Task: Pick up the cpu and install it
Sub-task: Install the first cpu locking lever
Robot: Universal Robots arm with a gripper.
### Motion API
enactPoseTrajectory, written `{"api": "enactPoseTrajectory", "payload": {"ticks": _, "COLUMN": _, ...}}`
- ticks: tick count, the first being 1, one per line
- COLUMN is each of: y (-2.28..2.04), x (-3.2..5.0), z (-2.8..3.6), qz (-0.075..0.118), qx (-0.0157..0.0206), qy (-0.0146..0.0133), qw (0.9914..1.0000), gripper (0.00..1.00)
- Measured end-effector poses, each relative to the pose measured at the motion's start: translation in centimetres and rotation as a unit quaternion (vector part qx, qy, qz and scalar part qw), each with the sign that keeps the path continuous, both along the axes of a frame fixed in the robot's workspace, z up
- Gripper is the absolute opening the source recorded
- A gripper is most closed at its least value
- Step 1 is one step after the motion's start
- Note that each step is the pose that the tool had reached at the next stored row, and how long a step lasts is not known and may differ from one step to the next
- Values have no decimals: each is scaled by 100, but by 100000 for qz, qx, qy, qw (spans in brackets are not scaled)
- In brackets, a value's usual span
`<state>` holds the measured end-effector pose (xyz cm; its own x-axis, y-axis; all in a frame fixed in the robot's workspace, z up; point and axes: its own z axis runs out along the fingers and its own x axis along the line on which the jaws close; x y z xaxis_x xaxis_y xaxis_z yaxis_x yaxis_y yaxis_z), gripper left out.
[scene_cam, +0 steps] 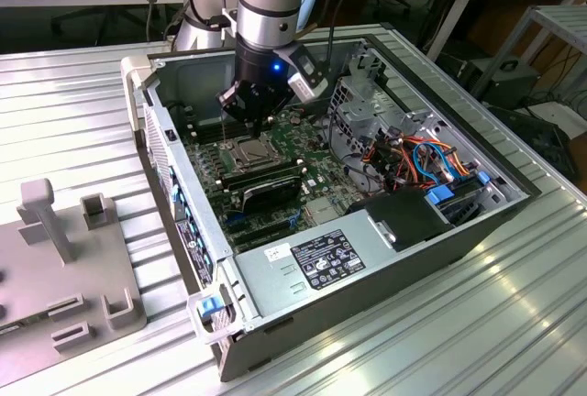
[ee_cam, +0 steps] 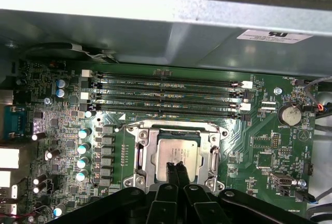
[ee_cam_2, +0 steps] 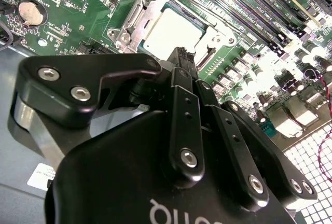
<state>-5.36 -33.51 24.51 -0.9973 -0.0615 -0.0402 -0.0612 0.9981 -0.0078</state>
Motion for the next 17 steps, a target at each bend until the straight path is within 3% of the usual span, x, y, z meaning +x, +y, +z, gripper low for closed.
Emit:
{"api": "enactPoseTrajectory", "payload": {"ticks": 9, "y": 0, "x": 0, "z": 7, "qz": 1, "qx": 3, "qy": 0, "qw": 100000, "gripper": 11}}
{"api": "enactPoseTrajectory", "payload": {"ticks": 17, "y": 0, "x": 0, "z": 86, "qz": 1, "qx": 12, "qy": 2, "qw": 100000, "gripper": 11}}
